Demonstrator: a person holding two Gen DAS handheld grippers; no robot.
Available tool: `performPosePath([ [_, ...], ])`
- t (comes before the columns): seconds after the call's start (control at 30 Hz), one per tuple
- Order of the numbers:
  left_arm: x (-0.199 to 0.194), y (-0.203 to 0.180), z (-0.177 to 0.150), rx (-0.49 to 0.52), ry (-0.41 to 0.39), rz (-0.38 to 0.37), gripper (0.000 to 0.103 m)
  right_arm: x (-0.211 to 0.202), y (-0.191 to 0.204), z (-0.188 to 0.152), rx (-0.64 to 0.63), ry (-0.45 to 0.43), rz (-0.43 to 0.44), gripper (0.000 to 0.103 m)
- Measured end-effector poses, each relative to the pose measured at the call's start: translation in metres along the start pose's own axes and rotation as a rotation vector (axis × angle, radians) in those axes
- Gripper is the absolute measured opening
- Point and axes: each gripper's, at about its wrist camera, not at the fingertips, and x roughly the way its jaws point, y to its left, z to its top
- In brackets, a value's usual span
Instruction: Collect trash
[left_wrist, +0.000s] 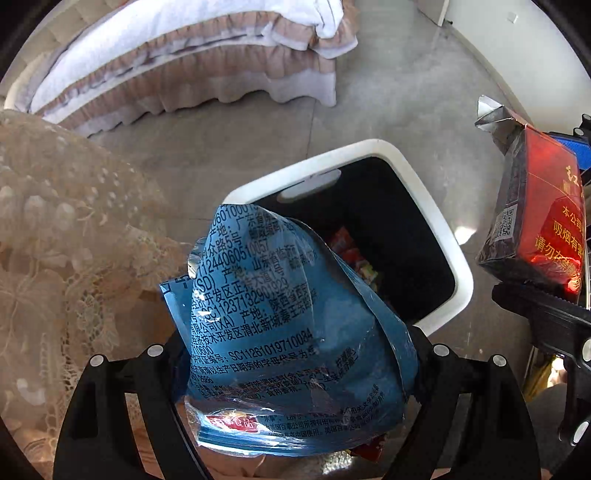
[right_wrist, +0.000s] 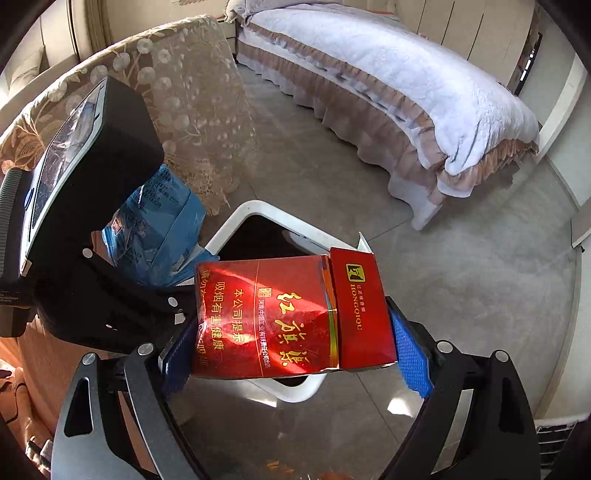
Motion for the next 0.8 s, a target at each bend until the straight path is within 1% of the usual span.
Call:
performPosePath([
  [0.1,0.025,-0.005,0.005,0.036,0.068,-0.014,0.085,0.022,-0.006,-0.005,-0.013,0.047,-0.015,0.089],
  [0.13,0.032,-0.007,0.007,0.048,0.093,-0.022,0.094,0.029,-0.008,-0.007,-0.017,0.063,-0.020,0.089],
  [0.17,0.039,-0.008,0.010,0.060,0.113,-0.026,0.098,0.033,-0.009,-0.009,-0.019,0.074,-0.023,0.090],
  [0.23,0.046,-0.011,0.010,0.090,0.138,-0.036,0.098,0.045,-0.015,-0.013,-0.024,0.104,-0.022,0.099],
  [0.3,0.047,-0.013,0.009,0.105,0.146,-0.038,0.098,0.053,-0.019,-0.016,-0.037,0.141,-0.014,0.099],
  [0.4,0.042,-0.015,0.012,0.112,0.133,-0.048,0.098,0.056,-0.020,-0.019,-0.060,0.163,-0.020,0.099],
  [0.5,0.037,-0.016,0.014,0.114,0.115,-0.028,0.098,0.054,-0.013,-0.024,-0.079,0.166,-0.017,0.099],
  [0.6,0.028,-0.012,0.013,0.097,0.081,-0.008,0.098,0.049,-0.007,-0.026,-0.086,0.151,-0.017,0.099],
  [0.7,0.010,-0.005,0.012,0.070,0.040,0.003,0.098,0.042,-0.004,-0.023,-0.080,0.124,-0.020,0.099],
  [0.8,-0.012,0.000,0.009,0.042,-0.013,0.035,0.098,0.031,-0.002,-0.015,-0.070,0.081,-0.033,0.099],
])
